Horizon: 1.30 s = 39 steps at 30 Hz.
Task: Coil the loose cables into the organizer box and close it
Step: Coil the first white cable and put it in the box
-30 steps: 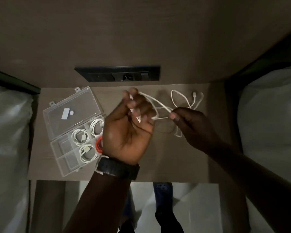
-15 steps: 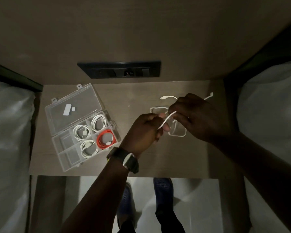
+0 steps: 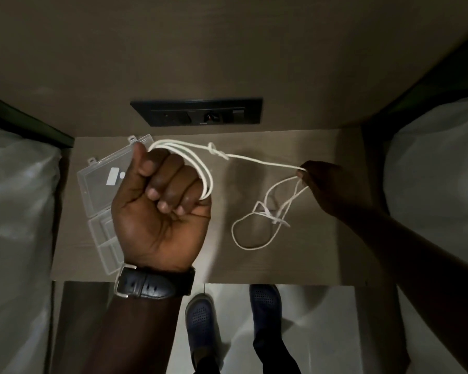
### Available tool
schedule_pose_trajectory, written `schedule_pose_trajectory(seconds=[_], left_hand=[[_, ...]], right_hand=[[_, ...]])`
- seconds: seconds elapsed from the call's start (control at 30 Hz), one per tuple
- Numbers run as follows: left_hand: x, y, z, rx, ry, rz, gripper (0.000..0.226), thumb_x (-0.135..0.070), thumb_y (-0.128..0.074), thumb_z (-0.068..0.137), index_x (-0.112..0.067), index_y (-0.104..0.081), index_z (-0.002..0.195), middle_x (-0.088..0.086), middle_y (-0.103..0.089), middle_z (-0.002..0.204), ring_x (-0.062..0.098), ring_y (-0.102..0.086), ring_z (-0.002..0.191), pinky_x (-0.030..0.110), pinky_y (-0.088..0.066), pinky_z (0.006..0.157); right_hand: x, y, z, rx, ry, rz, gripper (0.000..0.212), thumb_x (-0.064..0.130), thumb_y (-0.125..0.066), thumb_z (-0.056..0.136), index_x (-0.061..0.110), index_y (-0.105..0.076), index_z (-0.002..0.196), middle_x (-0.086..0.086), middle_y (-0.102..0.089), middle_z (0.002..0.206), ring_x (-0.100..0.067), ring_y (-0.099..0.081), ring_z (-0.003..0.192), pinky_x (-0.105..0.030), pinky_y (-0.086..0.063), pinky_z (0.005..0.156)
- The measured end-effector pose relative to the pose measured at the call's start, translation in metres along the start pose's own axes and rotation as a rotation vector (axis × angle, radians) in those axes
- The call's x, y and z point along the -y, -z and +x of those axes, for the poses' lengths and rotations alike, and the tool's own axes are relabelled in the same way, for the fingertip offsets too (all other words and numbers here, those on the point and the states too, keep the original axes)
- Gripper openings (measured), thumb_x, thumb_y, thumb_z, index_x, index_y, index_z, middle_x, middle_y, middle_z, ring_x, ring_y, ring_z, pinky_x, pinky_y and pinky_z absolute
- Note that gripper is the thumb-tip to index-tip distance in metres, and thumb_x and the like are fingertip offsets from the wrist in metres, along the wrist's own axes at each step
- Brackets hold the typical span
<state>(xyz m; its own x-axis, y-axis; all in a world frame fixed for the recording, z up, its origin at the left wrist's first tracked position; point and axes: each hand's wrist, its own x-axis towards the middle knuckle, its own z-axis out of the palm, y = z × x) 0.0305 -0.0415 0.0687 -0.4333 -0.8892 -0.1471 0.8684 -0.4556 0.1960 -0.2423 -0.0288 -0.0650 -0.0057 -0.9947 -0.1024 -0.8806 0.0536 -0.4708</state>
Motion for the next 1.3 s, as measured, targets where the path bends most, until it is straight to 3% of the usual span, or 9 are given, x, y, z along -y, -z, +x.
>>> schedule_pose_trajectory(seconds=[0.17, 0.3, 0.5, 0.67, 0.8, 0.93, 1.07, 1.17, 1.3], left_hand=[[-0.004, 0.003, -0.006, -0.136, 0.010, 0.216, 0.042, -0.034, -0.025, 0.107, -0.019, -0.046, 0.073, -0.007, -0.035, 0.050, 0.006, -0.021, 0.045, 0.020, -0.017, 0.047], [0.015, 0.003, -0.007, -0.217, 0.130, 0.297, 0.036, -0.032, -0.035, 0.101, -0.019, -0.049, 0.070, -0.009, -0.038, 0.048, 0.007, -0.017, 0.043, 0.019, -0.015, 0.044], [0.028, -0.015, -0.002, -0.060, 0.096, 0.191, 0.036, -0.035, -0.031, 0.103, -0.016, -0.050, 0.079, -0.008, -0.045, 0.056, 0.005, -0.035, 0.048, 0.018, -0.027, 0.051], [-0.012, -0.014, 0.010, -0.120, -0.306, 0.174, 0.032, -0.022, -0.028, 0.106, -0.009, -0.055, 0.094, 0.002, -0.057, 0.081, 0.014, -0.055, 0.075, 0.025, -0.045, 0.075], [-0.005, 0.016, 0.018, -0.452, -0.472, 0.892, 0.023, -0.011, -0.036, 0.105, -0.004, -0.055, 0.093, 0.011, -0.061, 0.086, 0.024, -0.062, 0.081, 0.038, -0.052, 0.078], [0.033, 0.041, 0.007, -0.352, -0.237, 1.515, 0.025, -0.011, -0.039, 0.106, 0.003, -0.058, 0.095, 0.009, -0.067, 0.087, 0.017, -0.065, 0.084, 0.034, -0.052, 0.078], [0.038, 0.042, 0.001, -0.383, 0.112, 1.221, 0.038, -0.025, -0.043, 0.105, -0.008, -0.066, 0.079, 0.003, -0.061, 0.059, 0.012, -0.056, 0.049, 0.021, -0.044, 0.049], [0.037, 0.034, -0.009, -0.301, 0.314, 0.962, 0.042, -0.037, -0.046, 0.101, -0.010, -0.063, 0.074, -0.002, -0.043, 0.050, 0.011, -0.036, 0.041, 0.022, -0.029, 0.043], [0.022, 0.020, -0.006, -0.191, 0.192, 0.219, 0.039, -0.036, -0.034, 0.103, -0.015, -0.056, 0.079, -0.009, -0.042, 0.055, 0.004, -0.039, 0.045, 0.018, -0.031, 0.049]], right_hand=[[-0.009, 0.005, 0.009, 0.087, -0.118, -0.109, 0.050, 0.011, -0.064, 0.087, 0.010, -0.054, 0.136, -0.017, -0.055, 0.139, -0.038, -0.048, 0.129, -0.045, -0.039, 0.107], [0.044, 0.035, 0.005, -0.070, 0.191, 0.136, 0.080, 0.013, -0.065, 0.073, 0.008, -0.038, 0.148, -0.012, -0.037, 0.154, -0.030, -0.032, 0.143, -0.035, -0.027, 0.116], [0.129, 0.032, -0.003, 0.220, 0.242, 0.576, 0.021, 0.020, -0.053, 0.094, 0.009, -0.060, 0.110, -0.004, -0.072, 0.097, -0.018, -0.068, 0.090, -0.038, -0.053, 0.080], [0.130, 0.029, -0.009, 0.109, 0.369, 0.297, 0.020, 0.030, -0.046, 0.102, 0.018, -0.050, 0.087, 0.008, -0.048, 0.067, -0.012, -0.050, 0.064, -0.035, -0.041, 0.060], [0.127, 0.041, -0.016, 0.199, 0.530, 0.100, 0.020, 0.028, -0.048, 0.100, 0.020, -0.062, 0.112, 0.005, -0.062, 0.093, -0.016, -0.058, 0.086, -0.034, -0.047, 0.068], [0.132, 0.064, -0.009, 0.127, 0.681, 0.032, 0.026, 0.032, -0.048, 0.096, 0.021, -0.069, 0.107, 0.002, -0.066, 0.092, -0.017, -0.061, 0.082, -0.029, -0.047, 0.065], [0.117, 0.076, 0.009, -0.055, 0.479, 0.235, 0.013, 0.026, -0.072, 0.087, 0.014, -0.072, 0.092, -0.002, -0.068, 0.086, -0.017, -0.064, 0.071, -0.037, -0.054, 0.065], [0.103, 0.077, 0.031, -0.123, 0.231, 0.561, 0.015, 0.025, -0.073, 0.086, 0.010, -0.069, 0.086, -0.005, -0.068, 0.080, -0.009, -0.064, 0.070, -0.023, -0.050, 0.066], [0.112, 0.042, 0.019, 0.040, 0.222, 0.442, 0.025, 0.029, -0.056, 0.097, 0.009, -0.067, 0.085, -0.002, -0.063, 0.071, -0.011, -0.057, 0.066, -0.024, -0.044, 0.065]])
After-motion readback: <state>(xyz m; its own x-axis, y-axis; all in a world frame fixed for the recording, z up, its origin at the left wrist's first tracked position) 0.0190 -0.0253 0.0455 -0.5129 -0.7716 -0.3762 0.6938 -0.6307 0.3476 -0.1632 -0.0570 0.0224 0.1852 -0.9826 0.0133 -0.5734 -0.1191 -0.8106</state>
